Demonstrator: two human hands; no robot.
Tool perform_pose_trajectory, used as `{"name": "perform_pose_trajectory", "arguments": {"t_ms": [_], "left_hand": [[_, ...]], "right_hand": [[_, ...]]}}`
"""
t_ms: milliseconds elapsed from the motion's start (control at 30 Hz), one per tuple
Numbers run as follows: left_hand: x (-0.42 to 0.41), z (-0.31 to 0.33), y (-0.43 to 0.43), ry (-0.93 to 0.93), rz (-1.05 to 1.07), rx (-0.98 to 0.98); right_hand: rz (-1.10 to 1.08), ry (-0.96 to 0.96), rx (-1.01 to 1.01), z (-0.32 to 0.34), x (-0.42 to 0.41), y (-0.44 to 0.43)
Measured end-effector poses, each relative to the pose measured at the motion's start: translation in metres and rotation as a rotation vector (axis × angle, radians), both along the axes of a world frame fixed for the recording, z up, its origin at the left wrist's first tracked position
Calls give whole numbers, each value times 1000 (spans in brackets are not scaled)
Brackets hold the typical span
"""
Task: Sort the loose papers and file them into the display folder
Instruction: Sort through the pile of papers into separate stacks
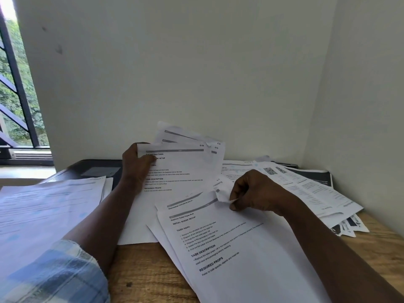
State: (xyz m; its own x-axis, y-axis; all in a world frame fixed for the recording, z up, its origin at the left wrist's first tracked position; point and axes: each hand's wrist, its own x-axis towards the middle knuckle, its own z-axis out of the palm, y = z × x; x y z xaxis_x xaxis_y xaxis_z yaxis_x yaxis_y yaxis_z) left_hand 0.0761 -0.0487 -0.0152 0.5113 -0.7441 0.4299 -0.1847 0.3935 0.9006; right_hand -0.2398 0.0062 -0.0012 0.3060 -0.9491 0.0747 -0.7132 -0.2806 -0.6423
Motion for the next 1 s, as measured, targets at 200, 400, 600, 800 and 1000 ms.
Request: {"name": "perform_pose_trajectory", "arguments": {"t_ms": [200,400,600,800,1000], "left_hand": [[1,-2,-1,-13,5,9],[6,-7,-8,-202,66,17],[13,-20,-23,-714,164,287],[8,-25,-27,-906,123,451],[9,-18,-20,-783,191,354]], "right_hand": [[-11,33,-74,-1,2,-2],[5,88,-164,-5,6,-3],[-10,116,-140,-7,3,-5],[-4,144,-146,-7,0,-7],[10,141,-121,-8,-3,-10]]}}
